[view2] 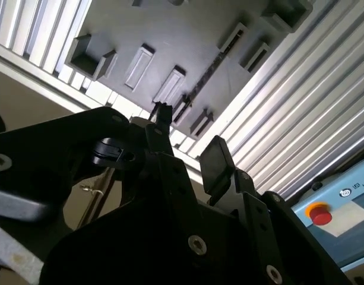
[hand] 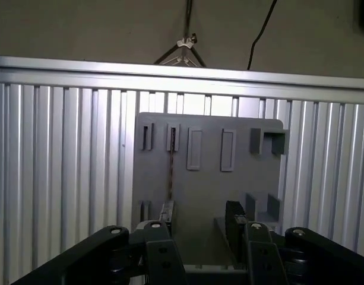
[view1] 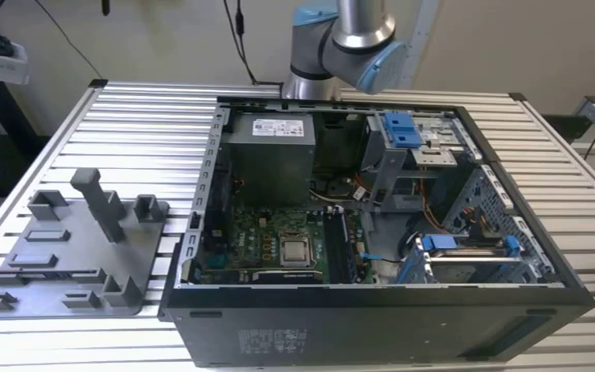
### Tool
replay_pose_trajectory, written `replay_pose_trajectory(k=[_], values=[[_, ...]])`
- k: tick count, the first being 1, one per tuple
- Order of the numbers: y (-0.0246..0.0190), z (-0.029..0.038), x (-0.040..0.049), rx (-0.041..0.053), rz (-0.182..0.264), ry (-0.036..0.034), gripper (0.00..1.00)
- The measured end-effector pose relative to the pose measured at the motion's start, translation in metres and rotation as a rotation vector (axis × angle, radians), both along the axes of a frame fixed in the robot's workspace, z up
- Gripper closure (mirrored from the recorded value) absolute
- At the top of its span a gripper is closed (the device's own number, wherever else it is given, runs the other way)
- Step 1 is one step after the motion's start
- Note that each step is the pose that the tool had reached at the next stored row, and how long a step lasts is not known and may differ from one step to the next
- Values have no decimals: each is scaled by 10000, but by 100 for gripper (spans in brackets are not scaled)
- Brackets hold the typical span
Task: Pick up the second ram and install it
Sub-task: 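Pick up the second ram and move it above second insertion slot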
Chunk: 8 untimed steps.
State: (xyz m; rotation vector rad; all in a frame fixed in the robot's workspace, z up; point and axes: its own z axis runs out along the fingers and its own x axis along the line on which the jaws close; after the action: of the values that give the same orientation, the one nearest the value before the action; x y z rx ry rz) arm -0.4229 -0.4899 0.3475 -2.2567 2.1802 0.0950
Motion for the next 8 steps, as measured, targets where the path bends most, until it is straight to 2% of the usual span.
replay_pose_trajectory(k=[8], values=[[-1, -108, 1, -25, 2, 1, 52]])
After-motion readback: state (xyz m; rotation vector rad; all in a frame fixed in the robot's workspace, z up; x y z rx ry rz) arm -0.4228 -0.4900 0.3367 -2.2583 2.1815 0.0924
